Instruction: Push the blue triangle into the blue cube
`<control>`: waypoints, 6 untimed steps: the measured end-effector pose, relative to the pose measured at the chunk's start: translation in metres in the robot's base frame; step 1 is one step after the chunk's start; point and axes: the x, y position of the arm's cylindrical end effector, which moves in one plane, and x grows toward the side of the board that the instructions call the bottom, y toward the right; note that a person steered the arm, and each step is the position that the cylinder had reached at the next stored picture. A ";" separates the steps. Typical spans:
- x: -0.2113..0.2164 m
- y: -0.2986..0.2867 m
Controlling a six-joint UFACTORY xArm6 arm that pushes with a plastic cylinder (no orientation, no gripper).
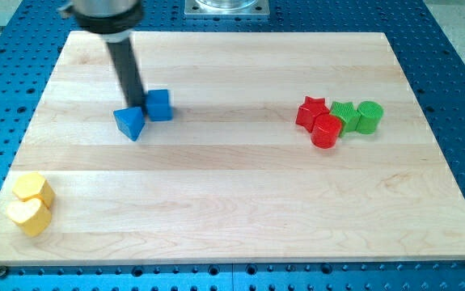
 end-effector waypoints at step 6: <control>0.042 -0.045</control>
